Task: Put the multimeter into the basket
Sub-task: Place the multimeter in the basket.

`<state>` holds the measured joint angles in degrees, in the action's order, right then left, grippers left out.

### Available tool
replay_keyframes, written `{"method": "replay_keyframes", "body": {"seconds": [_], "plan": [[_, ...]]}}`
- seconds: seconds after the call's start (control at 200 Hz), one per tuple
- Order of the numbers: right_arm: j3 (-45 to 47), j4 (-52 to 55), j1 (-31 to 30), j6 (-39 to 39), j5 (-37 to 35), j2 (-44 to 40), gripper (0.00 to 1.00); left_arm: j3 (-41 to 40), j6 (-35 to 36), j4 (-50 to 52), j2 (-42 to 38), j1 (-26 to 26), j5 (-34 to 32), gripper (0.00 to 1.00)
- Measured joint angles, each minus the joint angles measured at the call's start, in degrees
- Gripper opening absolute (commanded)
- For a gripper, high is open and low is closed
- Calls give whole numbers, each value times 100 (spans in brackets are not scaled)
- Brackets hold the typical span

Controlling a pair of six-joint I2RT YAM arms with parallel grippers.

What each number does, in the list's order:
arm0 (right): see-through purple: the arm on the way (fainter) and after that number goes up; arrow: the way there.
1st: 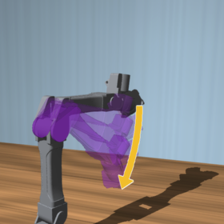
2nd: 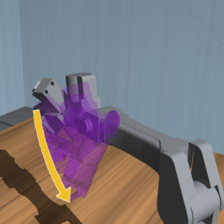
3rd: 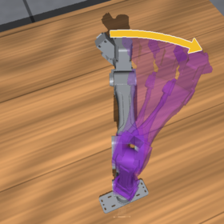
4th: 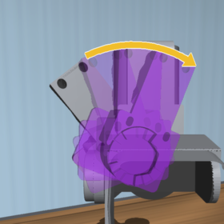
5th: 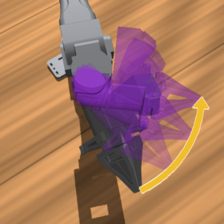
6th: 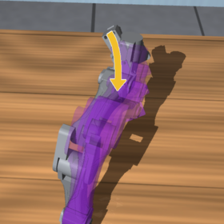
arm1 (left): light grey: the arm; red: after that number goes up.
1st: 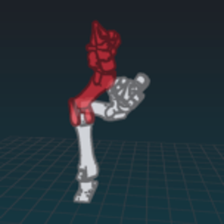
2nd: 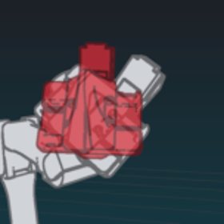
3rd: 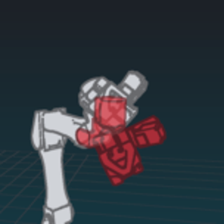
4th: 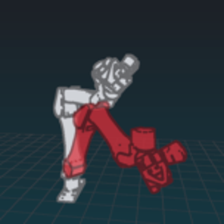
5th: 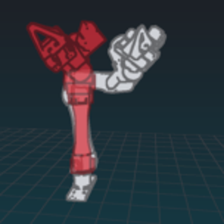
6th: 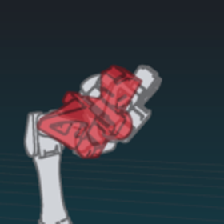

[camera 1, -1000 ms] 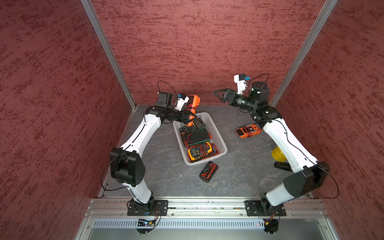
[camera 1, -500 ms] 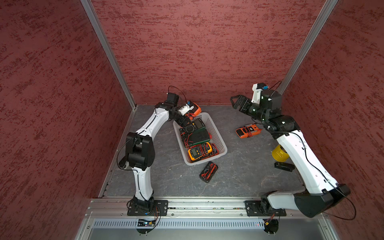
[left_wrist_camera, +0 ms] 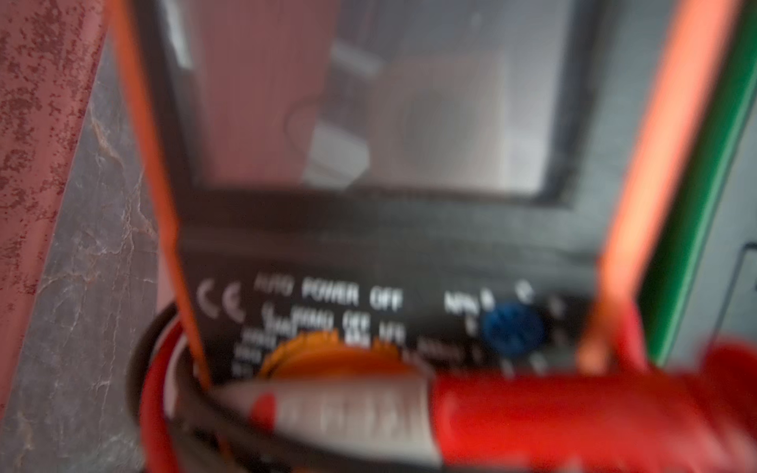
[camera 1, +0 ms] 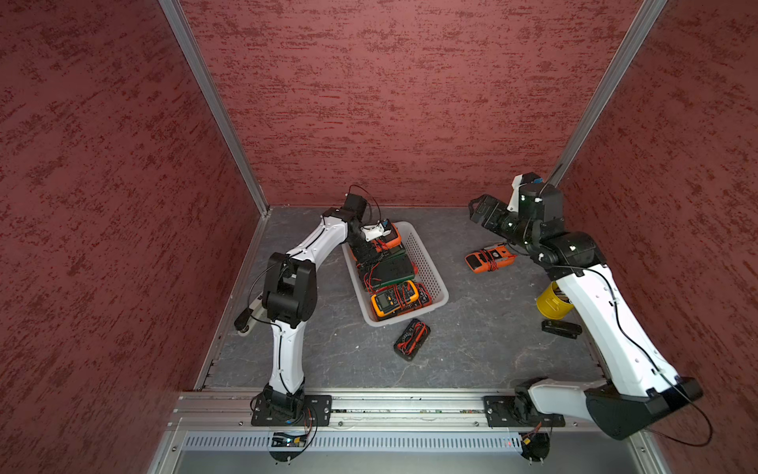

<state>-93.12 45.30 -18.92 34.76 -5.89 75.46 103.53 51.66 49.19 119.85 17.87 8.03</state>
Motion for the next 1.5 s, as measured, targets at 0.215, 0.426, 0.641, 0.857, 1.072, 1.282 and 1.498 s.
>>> {"method": "replay_keyframes", "body": {"seconds": [0.215, 0.426, 0.641, 0.857, 1.072, 1.282, 1.498], "plan": [[-573, 822, 9, 81, -361, 575, 99, -31, 114, -122, 0, 79, -177, 100], [-1436, 2068, 90, 216, -782, 1700, 99, -48, 109, -140, -133, 101, -203, 100], [-1449, 2634, 378, 199, -933, 2514, 99, -284, -33, -219, -997, 101, -39, 100], [-1657, 2546, 968, -232, -870, 3171, 99, -675, -313, -511, -1871, 101, 133, 100], [-2251, 2129, 1423, -964, -741, 4411, 99, -1180, -787, -811, -2435, 57, 385, 100], [-3753, 2105, 1543, -1683, -570, 5707, 99, -1357, -1139, -1008, -2656, -20, 573, 100], [-4743, 2258, 1558, -2081, -404, 6658, 99, -1646, -1416, -1134, -2796, -31, 671, 100]]}}
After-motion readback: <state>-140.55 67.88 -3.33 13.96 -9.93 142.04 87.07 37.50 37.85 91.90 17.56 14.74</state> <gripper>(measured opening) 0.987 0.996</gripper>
